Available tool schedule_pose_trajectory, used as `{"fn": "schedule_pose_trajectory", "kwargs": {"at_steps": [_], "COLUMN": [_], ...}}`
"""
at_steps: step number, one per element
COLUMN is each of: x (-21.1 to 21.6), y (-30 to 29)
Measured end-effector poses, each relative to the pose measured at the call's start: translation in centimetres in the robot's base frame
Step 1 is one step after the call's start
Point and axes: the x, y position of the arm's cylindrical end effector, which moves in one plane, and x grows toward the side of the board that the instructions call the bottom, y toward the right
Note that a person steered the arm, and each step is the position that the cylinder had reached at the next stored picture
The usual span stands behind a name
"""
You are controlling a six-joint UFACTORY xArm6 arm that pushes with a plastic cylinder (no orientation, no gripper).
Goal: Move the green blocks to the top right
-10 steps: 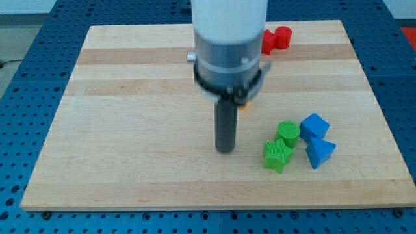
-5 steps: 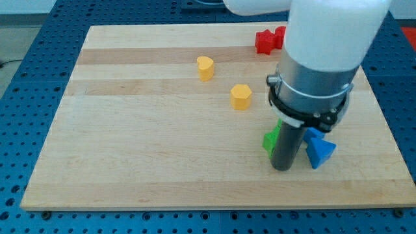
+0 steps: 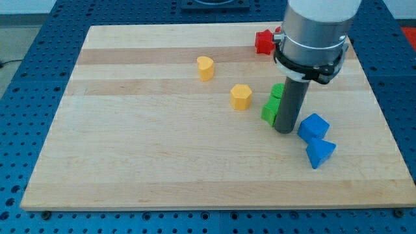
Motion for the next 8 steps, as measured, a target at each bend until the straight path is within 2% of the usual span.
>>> {"fn": "schedule_pose_trajectory", "kwargs": {"at_steps": [3,5,6,8], "x": [0.3,-2.4,-4.0,-4.2], "y": [-1.7,-3.6,-3.1,2.5]}}
